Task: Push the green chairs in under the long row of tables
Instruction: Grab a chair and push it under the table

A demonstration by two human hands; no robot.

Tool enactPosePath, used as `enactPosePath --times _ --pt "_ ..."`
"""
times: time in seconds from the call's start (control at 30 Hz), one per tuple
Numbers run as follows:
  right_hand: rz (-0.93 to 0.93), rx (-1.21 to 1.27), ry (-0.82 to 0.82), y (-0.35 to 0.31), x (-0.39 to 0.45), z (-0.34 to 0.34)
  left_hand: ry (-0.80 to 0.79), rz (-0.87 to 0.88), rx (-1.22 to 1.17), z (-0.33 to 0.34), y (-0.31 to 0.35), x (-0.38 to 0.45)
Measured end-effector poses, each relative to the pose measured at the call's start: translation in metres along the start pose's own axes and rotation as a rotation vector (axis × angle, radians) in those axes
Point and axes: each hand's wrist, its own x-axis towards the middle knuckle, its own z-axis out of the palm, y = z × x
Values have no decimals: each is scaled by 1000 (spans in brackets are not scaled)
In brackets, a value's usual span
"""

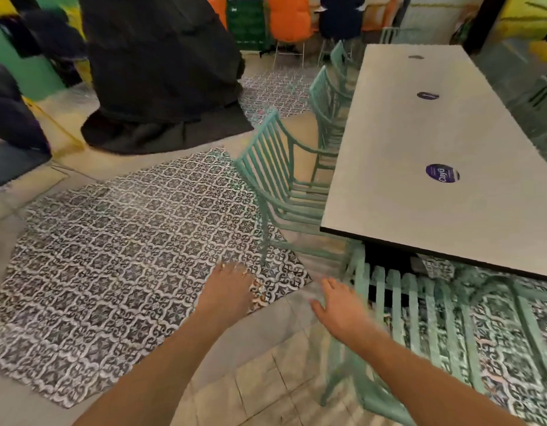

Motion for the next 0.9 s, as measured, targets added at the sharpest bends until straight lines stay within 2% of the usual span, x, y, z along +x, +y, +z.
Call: enactPosePath --times 0.17,0.37,0.47,0.63,0.9 --pt "-65 75 8 -58 98 -1 -33 -91 -74 -8 -73 59" --pt "-42 152 47 -103 244 -4 -34 -91 33 -21 -147 161" --pt "-27 204 29 -124 310 -9 -61 -17 136 -41 -192 214" --pt "29 230 80 -152 422 -43 2 82 189 -82 -268 319" --pt "181 237 150 -168 596 -50 81 283 273 -86 -350 511"
